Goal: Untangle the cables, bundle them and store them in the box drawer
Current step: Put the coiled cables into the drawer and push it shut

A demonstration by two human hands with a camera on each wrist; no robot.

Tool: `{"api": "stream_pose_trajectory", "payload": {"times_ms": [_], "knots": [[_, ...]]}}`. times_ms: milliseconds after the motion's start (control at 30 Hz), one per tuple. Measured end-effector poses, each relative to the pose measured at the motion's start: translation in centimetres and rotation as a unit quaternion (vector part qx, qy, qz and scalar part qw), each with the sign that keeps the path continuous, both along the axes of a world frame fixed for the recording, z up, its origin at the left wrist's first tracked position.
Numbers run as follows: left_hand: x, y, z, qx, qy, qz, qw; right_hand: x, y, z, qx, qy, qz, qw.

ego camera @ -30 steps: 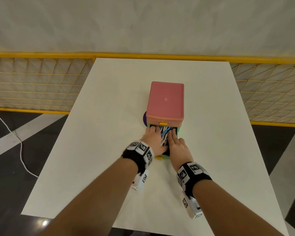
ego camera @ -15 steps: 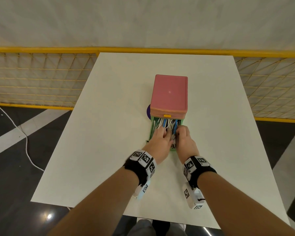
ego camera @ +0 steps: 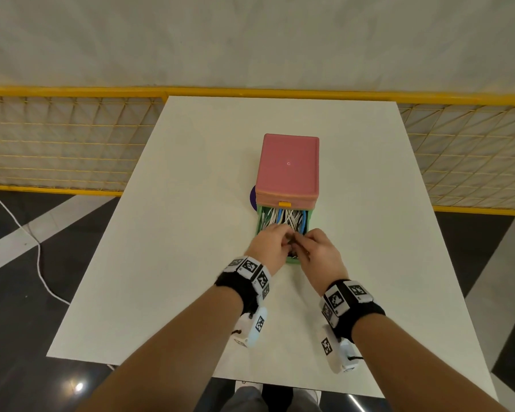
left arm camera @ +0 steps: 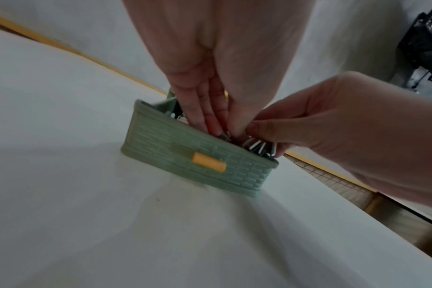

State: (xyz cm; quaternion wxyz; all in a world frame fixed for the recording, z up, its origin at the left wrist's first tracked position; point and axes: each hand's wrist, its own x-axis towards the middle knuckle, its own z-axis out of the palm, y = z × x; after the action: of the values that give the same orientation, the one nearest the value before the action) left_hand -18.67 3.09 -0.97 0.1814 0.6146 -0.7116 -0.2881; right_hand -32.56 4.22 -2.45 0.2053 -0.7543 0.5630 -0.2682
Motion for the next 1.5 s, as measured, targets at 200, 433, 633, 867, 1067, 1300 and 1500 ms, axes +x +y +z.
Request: {"api": "stream_pose_trajectory", "payload": {"times_ms": [200,433,633,867,1067,1300,1500], "knots": [[0.6,-0.1,-0.5,-0.009,-0.096,-0.06,0.994,0.4,-0.4,1.6,0.07,0.146,0.072,0.984],[-0.1,-0.5,-0.3,0.007,-0.168,-0.094,0.981,0.6,-2.3,3.0,0.141,0.209,0.11,0.961],[-1.5,-1.3,1.1,0.047,-0.2,-0.059,0.977,0.1,-2.1,2.8,0.165,0.18,0.146,0.959],[0.7,0.3,1.7,0.009,-0.1,-0.088,0.991,-0.7,-0.2,1.6,0.054,0.195,0.15,0.968],[1.6,0.5,0.8,-0.005,-0.164,-0.083,0.983,-0.1,-0.9,2.2,0.083,0.262,0.176,0.945],[-1.4,1.1,0.8,0.027,-0.449,-0.207,0.869,1.0,-1.8,2.2,0.099,0.213,0.189,0.953],[3.0,-0.7,3.5,0.112,-0.074,-0.04,0.99,1.8,-1.7,2.1,0.155,0.337,0.216,0.903]]}}
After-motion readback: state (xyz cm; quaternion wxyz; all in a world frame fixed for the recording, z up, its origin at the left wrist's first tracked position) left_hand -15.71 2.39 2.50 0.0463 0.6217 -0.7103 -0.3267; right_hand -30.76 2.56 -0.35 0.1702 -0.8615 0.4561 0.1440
